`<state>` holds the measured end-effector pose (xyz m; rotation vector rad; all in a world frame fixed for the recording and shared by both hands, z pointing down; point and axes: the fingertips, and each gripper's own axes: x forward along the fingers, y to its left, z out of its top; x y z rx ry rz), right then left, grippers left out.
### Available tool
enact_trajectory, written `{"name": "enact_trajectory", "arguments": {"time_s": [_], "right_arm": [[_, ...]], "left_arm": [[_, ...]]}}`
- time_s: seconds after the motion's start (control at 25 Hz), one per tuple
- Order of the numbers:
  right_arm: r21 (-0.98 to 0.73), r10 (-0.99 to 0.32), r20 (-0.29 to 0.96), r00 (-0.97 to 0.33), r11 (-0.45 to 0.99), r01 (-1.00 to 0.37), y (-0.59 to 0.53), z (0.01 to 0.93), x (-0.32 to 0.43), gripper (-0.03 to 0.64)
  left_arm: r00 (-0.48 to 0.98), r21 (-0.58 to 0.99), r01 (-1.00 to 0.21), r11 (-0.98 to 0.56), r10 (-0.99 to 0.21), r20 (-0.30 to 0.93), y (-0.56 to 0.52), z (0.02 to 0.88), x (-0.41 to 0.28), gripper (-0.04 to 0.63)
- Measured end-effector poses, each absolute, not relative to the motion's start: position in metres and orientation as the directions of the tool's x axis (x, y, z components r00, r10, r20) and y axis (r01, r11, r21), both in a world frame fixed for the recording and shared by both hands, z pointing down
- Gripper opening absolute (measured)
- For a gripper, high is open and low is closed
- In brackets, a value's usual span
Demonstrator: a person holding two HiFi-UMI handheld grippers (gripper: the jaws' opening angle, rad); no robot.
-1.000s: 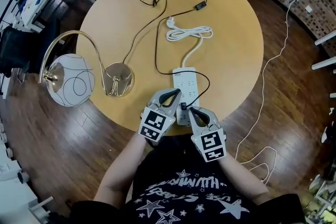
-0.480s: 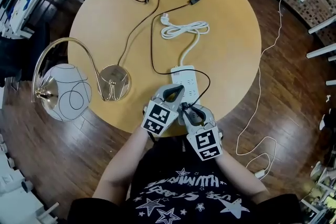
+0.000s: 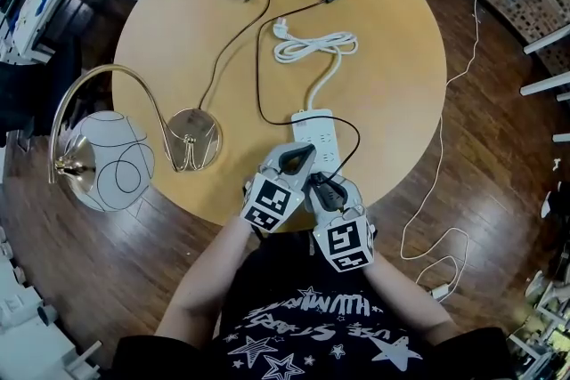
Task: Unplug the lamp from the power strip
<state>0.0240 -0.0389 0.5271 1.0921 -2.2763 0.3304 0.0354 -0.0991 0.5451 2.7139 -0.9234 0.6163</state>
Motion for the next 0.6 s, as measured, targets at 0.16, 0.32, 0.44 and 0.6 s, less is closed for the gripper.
{"name": "enact_trajectory", "arguments": {"time_s": [0.16, 0.32, 0.44, 0.6], "right_arm": [[0.012, -0.605, 0.611, -0.510, 0.652, -0.758, -0.0390, 0.5290, 0.0214, 0.077], [-0.116, -0.565, 0.599, -0.567, 0.639, -0.760, -0.0398, 0.5313, 0.0188, 0.076], [-0.085, -0.581, 0.590, -0.560, 0.645, -0.759, -0.0390, 0.5301, 0.0182, 0.074], [-0.006, -0.607, 0.576, -0.548, 0.667, -0.745, -0.0380, 0.5265, 0.0204, 0.071]], "left_arm": [[0.716, 0.050, -0.619, -0.784, -0.536, 0.447, -0.0989, 0.5453, 0.0355, 0.003], [0.713, 0.040, -0.619, -0.785, -0.540, 0.446, -0.0990, 0.5460, 0.0359, 0.003], [0.712, 0.042, -0.619, -0.784, -0.538, 0.452, -0.0988, 0.5467, 0.0352, 0.003], [0.716, 0.041, -0.616, -0.787, -0.538, 0.446, -0.0989, 0.5449, 0.0367, 0.003]]}}
